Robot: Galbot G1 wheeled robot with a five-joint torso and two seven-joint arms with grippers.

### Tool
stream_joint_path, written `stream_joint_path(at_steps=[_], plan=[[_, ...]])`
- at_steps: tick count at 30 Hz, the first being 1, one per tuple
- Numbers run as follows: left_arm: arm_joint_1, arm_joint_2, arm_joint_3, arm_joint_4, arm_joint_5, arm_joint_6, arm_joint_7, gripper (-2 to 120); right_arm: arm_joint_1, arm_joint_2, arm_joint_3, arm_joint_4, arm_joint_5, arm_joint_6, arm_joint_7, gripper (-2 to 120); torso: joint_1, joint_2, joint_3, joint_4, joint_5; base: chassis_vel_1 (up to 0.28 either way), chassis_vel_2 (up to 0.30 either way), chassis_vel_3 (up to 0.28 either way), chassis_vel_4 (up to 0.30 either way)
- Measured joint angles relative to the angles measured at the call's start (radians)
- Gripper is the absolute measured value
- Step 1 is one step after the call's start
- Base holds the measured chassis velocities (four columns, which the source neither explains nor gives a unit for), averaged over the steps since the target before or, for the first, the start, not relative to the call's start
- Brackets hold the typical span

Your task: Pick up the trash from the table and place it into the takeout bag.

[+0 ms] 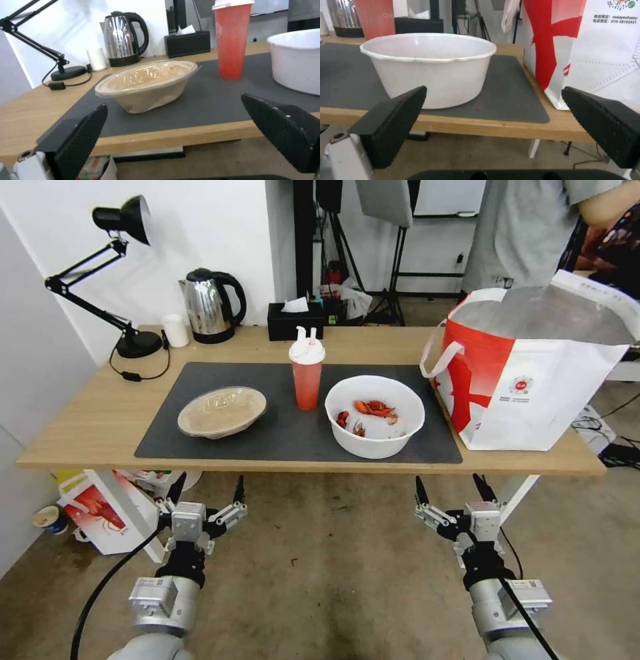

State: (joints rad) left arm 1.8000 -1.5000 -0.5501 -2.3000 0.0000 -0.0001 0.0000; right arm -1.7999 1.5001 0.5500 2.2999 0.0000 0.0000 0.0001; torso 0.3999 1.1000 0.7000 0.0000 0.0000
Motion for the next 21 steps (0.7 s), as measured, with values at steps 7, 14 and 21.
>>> stream_joint_path(at_steps=[7, 14, 21], plan=[[0.0, 0.0, 0.0, 0.0, 0.0, 0.0, 0.0, 100, 0.0, 0.0, 0.0, 0.0, 0.0, 0.0, 0.0, 100, 0.0, 0.0, 0.0, 0.0, 0.0, 0.0, 0.0, 0.0, 0.0], [0.0, 0.0, 0.0, 0.0, 0.0, 0.0, 0.0, 100, 0.007, -0.001, -0.004, -0.002, 0.0, 0.008, 0.0, 100, 0.0, 0.0, 0.0, -0.0002, -0.0001, 0.0, 0.0, 0.0, 0.0], [0.0, 0.0, 0.0, 0.0, 0.0, 0.0, 0.0, 100, 0.151, -0.022, -0.086, -0.03, 0.002, 0.205, 0.01, 100, 0.0, 0.0, 0.0, 0.0001, -0.0001, 0.0, 0.0, 0.0, 0.0]])
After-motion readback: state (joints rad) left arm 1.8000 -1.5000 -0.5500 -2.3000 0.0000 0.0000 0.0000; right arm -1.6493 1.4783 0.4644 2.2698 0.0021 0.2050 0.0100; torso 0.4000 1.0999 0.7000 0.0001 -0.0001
